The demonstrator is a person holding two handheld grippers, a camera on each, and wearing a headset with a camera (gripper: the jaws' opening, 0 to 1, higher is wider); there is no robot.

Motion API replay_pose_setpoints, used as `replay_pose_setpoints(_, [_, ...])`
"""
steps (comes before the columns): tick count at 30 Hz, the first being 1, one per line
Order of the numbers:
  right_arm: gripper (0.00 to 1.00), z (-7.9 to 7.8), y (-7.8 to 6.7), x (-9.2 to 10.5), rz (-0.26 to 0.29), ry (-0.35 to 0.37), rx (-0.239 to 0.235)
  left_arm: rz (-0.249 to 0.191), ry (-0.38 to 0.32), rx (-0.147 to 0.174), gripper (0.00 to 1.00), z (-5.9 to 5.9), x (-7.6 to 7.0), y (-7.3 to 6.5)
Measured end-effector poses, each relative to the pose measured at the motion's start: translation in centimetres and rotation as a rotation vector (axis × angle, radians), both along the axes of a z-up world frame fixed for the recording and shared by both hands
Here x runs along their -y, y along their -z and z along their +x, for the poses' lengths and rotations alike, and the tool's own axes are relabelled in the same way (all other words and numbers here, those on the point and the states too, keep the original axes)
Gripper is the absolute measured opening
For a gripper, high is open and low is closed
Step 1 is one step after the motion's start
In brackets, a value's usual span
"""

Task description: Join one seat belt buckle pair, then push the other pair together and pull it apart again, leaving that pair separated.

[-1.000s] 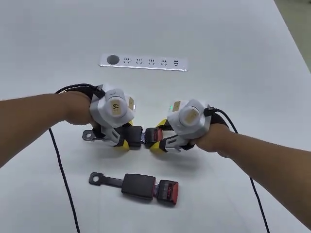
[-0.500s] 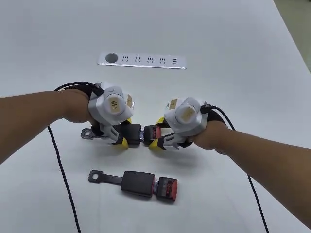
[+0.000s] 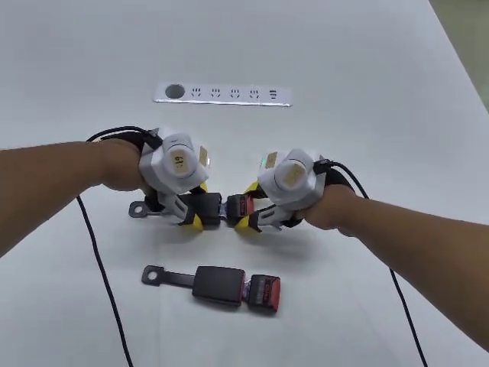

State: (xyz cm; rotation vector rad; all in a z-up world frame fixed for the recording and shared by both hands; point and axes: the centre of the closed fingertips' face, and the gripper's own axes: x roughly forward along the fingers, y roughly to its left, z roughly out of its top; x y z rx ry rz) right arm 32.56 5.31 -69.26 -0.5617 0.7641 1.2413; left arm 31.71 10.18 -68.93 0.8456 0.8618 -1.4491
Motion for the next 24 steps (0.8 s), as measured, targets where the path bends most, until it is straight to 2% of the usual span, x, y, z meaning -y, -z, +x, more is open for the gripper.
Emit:
replay_pose_setpoints(16, [0.34,-0.2,-0.3,1.4,-0.023,-0.003,-0.010,-0.017,-0.015,-0.005,0.36,-0.3,0.1,-0.4])
replay_pose_setpoints(24, [0.34,-0.4,-0.2,1.9,-0.013,0.002,-0.005,-0.023,-0.027,-0.007,0.36,-0.3,0.1,-0.4])
